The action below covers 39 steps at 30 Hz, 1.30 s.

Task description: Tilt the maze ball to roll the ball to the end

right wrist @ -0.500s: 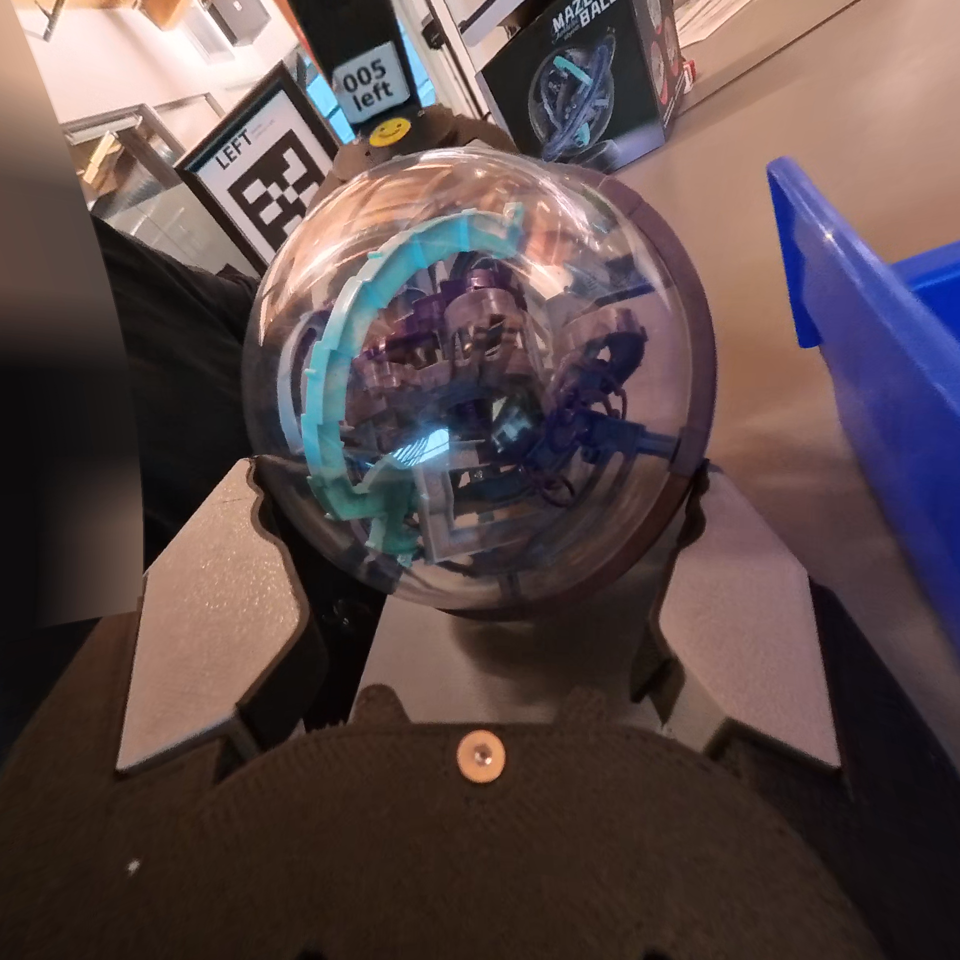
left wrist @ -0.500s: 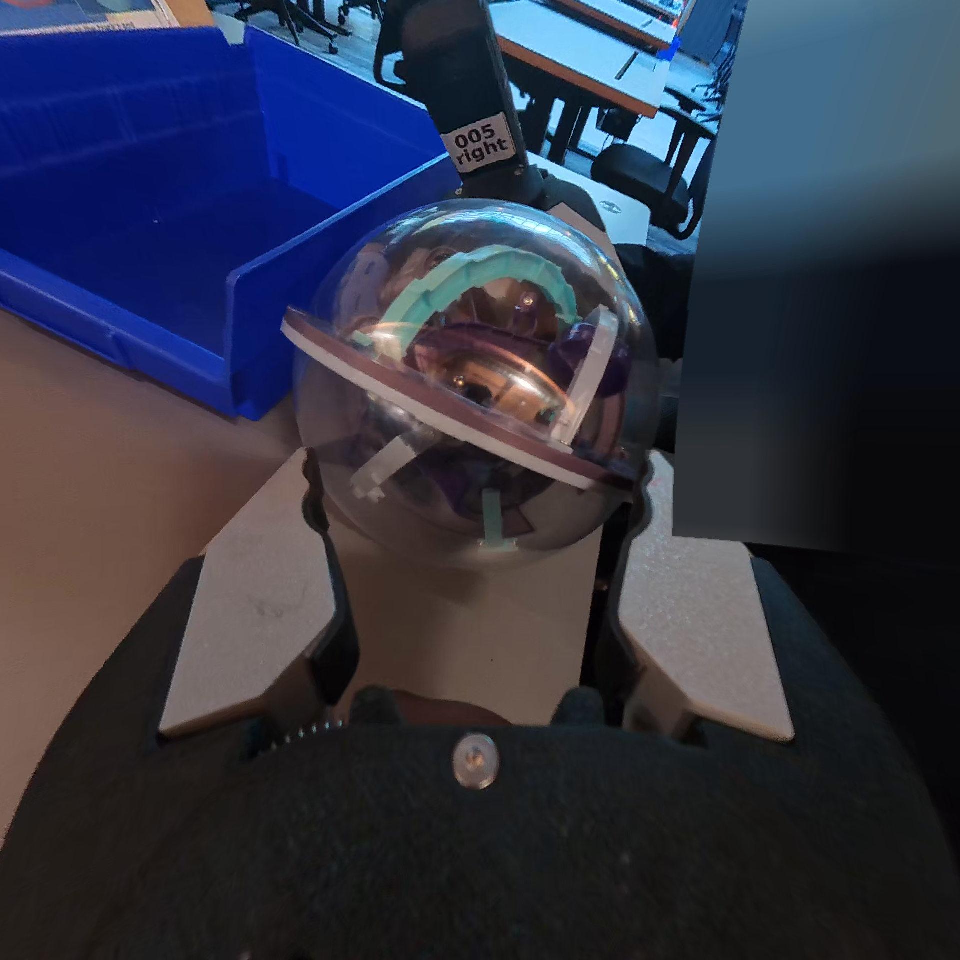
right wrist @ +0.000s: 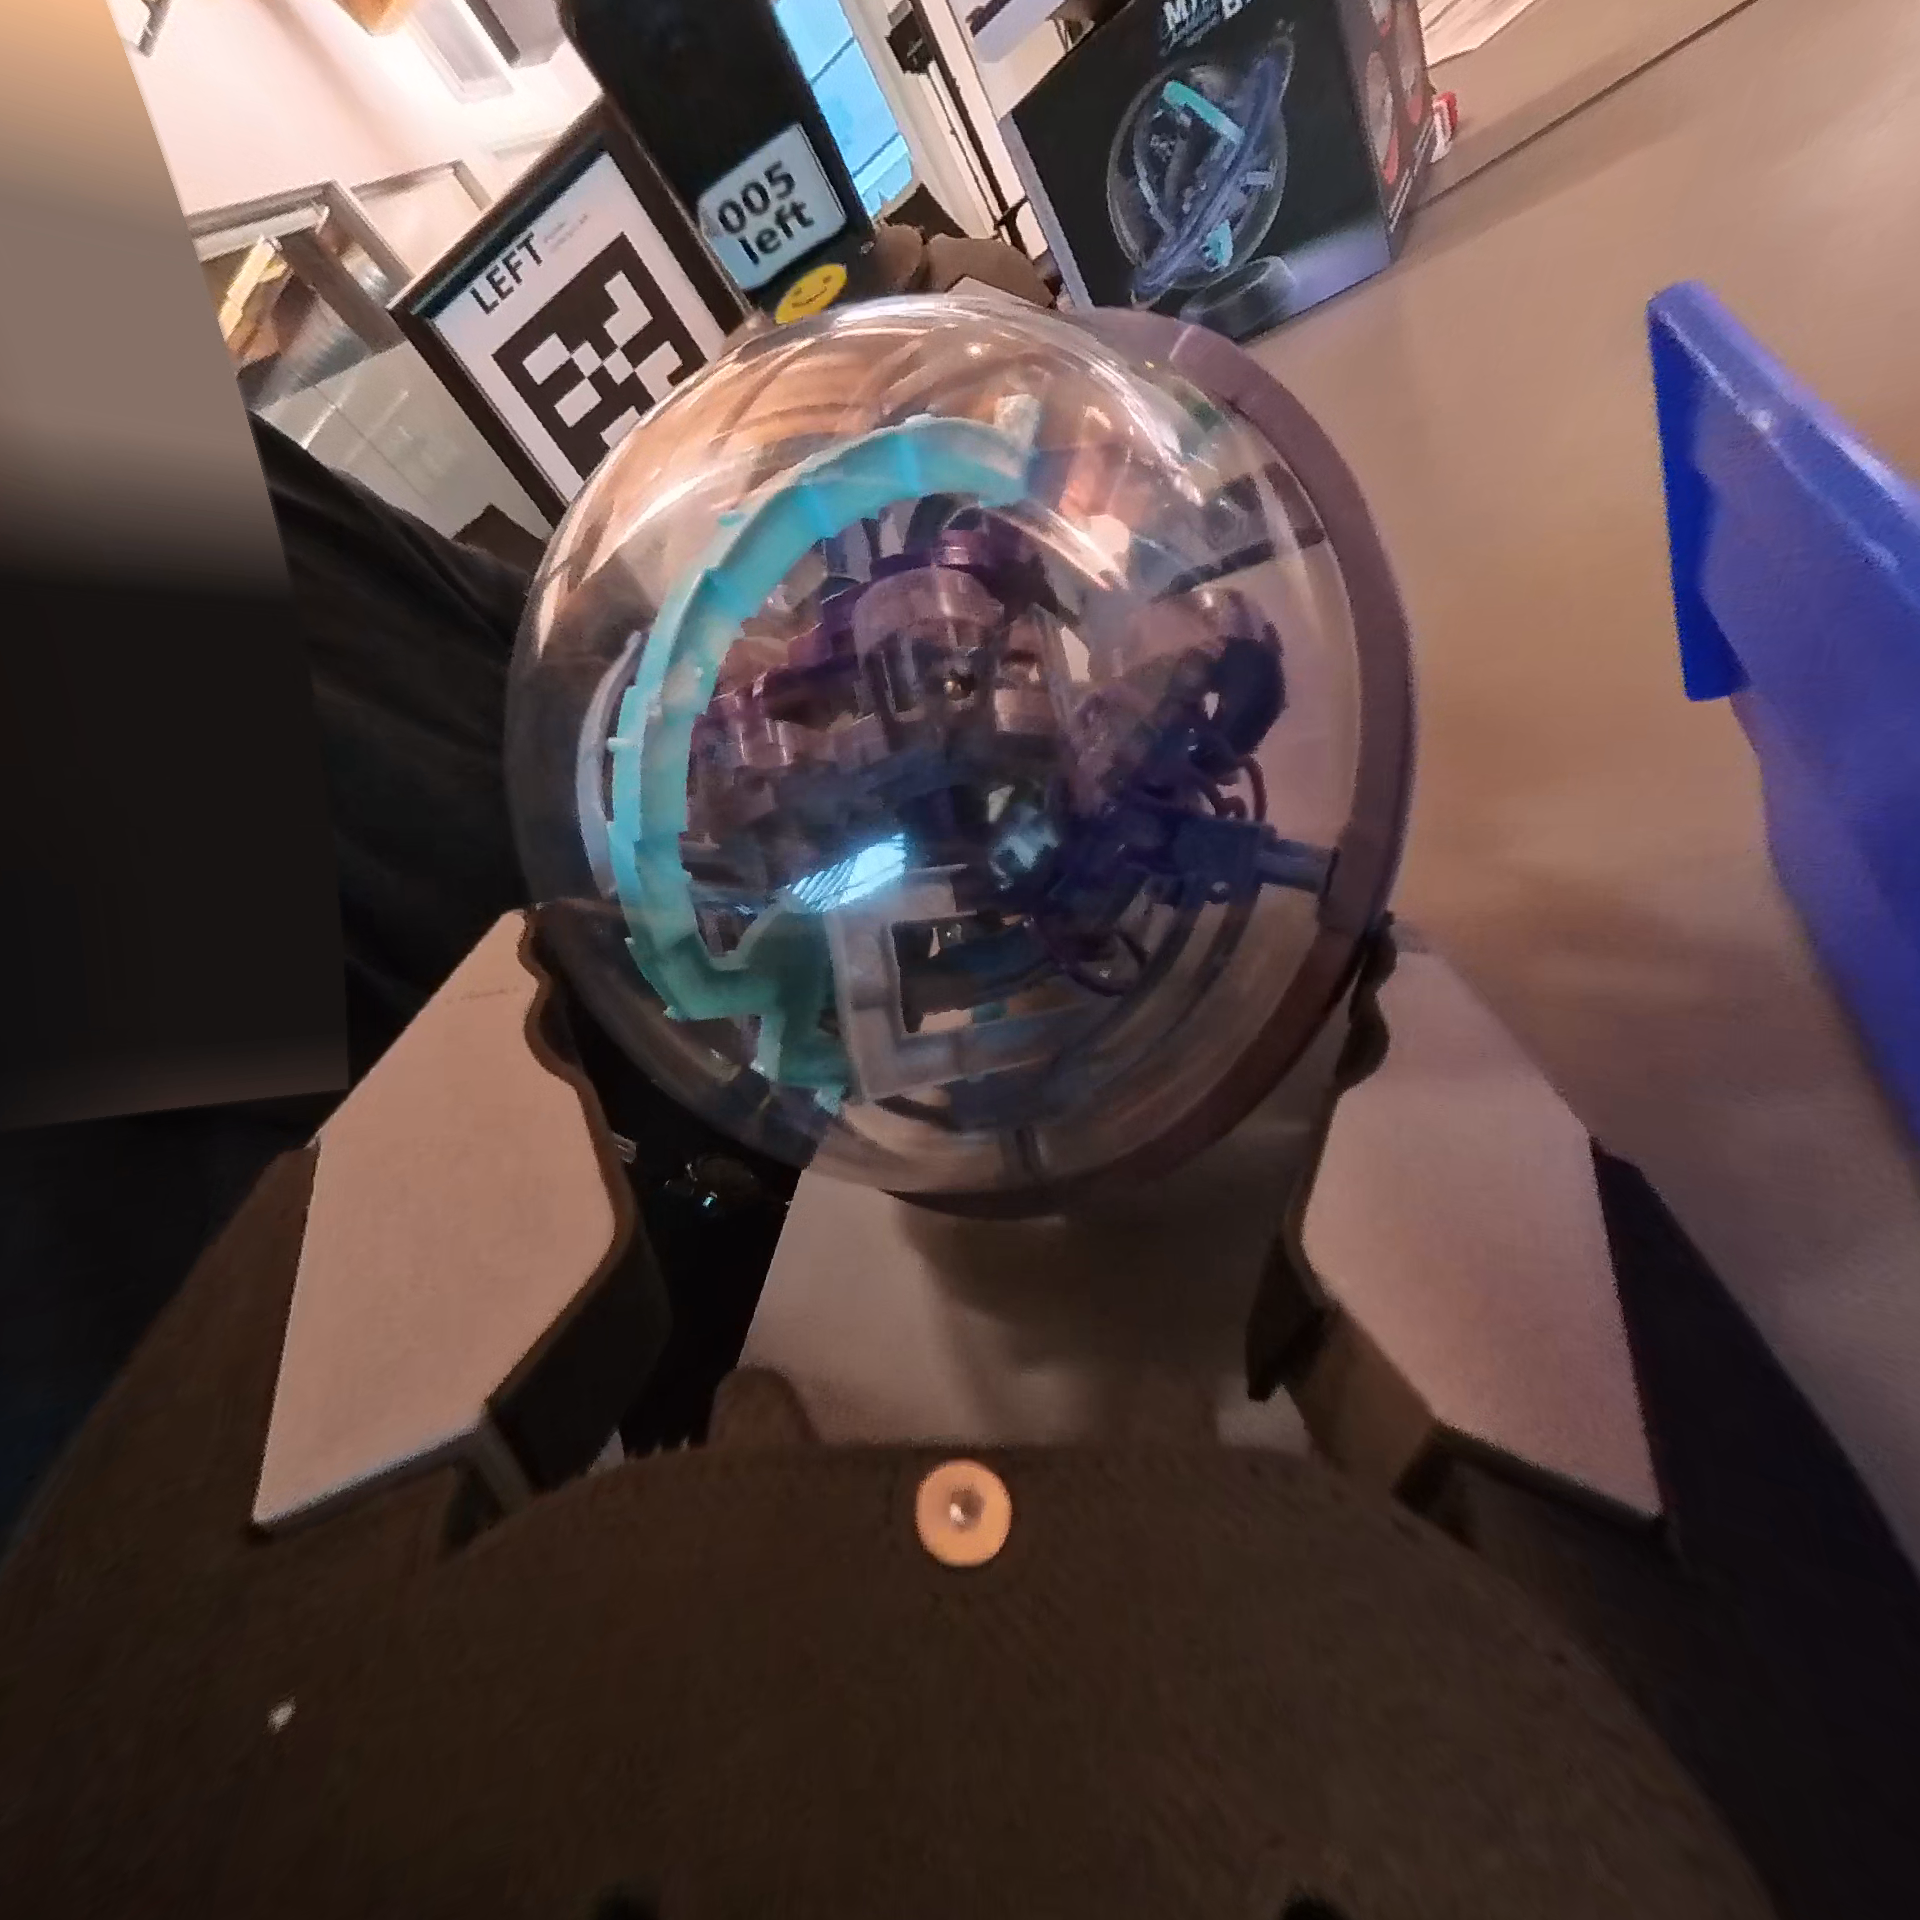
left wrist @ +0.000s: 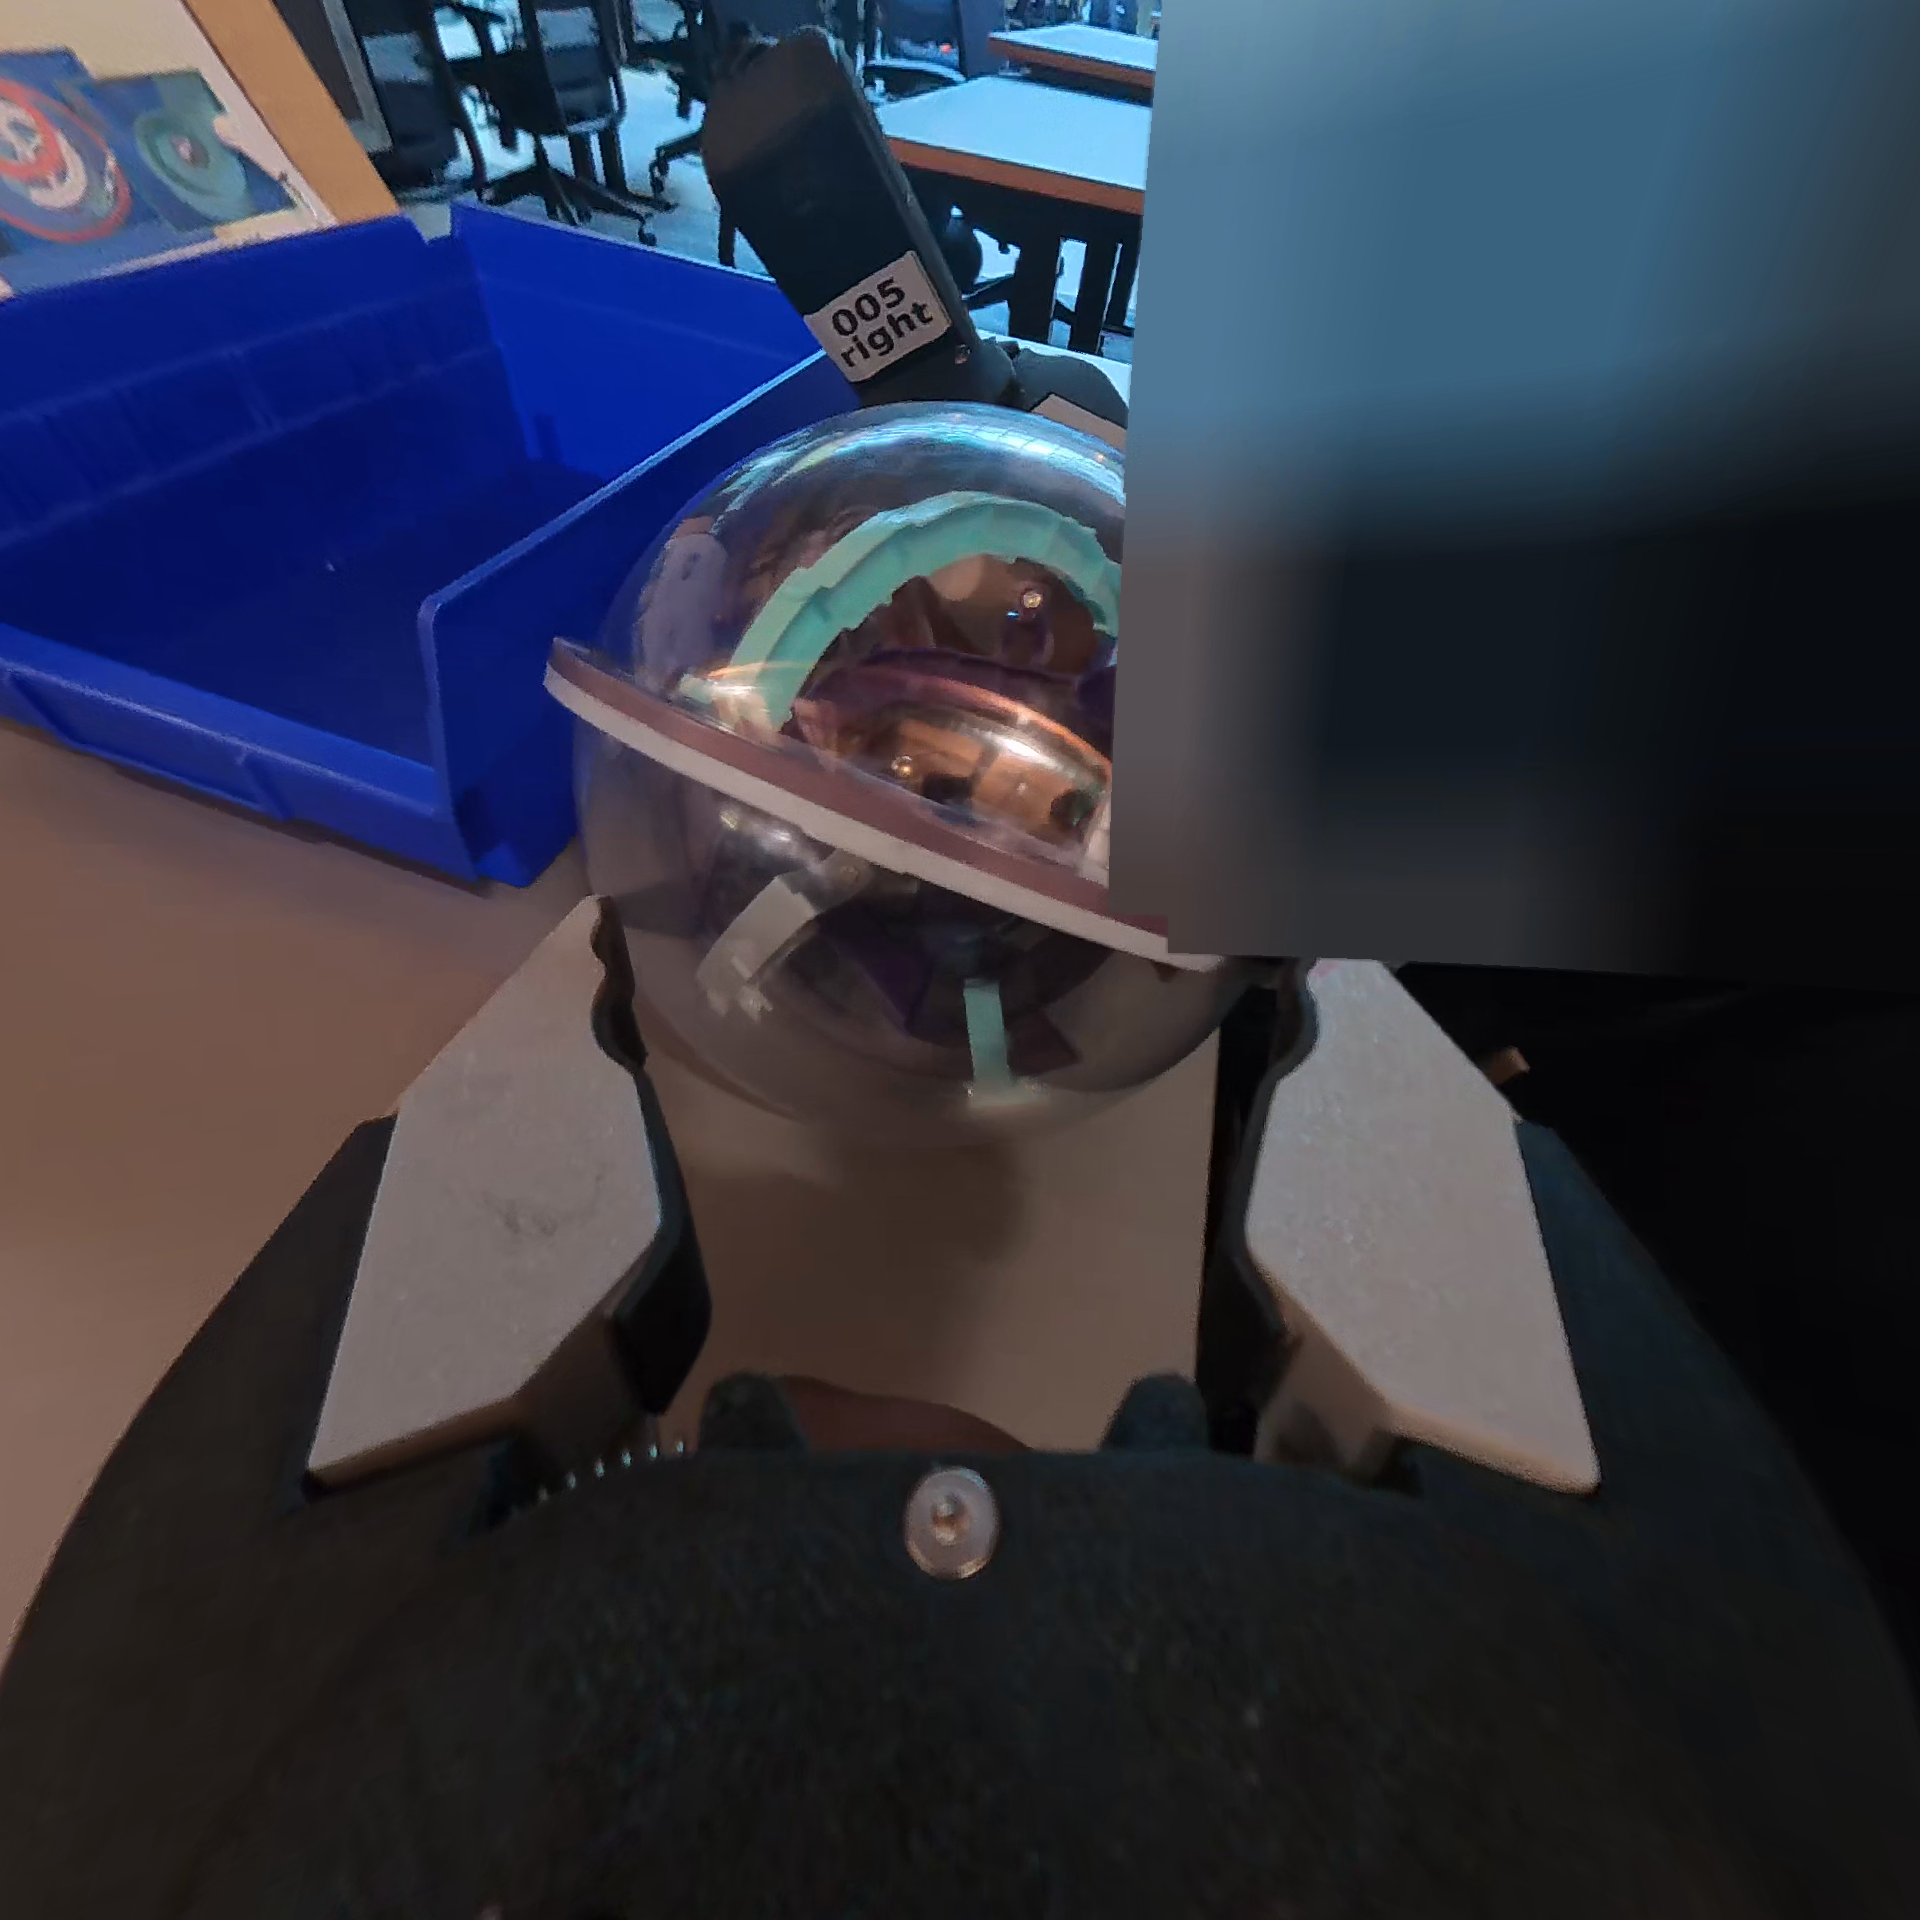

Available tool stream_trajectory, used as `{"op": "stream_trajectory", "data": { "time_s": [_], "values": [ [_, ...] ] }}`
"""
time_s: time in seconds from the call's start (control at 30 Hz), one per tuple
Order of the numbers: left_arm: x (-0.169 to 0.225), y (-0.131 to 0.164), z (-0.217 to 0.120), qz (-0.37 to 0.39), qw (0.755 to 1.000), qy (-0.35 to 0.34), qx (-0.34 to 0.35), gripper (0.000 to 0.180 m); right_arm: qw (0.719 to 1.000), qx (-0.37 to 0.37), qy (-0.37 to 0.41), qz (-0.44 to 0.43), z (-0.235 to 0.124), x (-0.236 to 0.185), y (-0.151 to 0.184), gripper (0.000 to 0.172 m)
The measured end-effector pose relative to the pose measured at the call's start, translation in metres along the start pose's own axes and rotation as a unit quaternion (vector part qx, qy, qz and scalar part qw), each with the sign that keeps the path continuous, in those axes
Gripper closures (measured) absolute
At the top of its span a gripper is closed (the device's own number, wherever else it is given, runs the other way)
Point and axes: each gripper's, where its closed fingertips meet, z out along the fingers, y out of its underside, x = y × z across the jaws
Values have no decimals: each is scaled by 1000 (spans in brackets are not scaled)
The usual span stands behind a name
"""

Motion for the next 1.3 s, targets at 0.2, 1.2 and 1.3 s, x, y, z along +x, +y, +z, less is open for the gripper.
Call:
{"op": "stream_trajectory", "data": {
  "time_s": [0.2,1.2,1.3],
  "values": [
    [-6,2,6,19,1000,-22,-8,59,999,21,30,-25,-2,2,-6,27],
    [-3,-20,12,4,1000,-7,6,60,984,41,121,-120,-8,3,-12,15],
    [-4,-22,12,1,1000,-4,10,62,976,46,143,-156,-13,2,-16,15]
  ]
}}
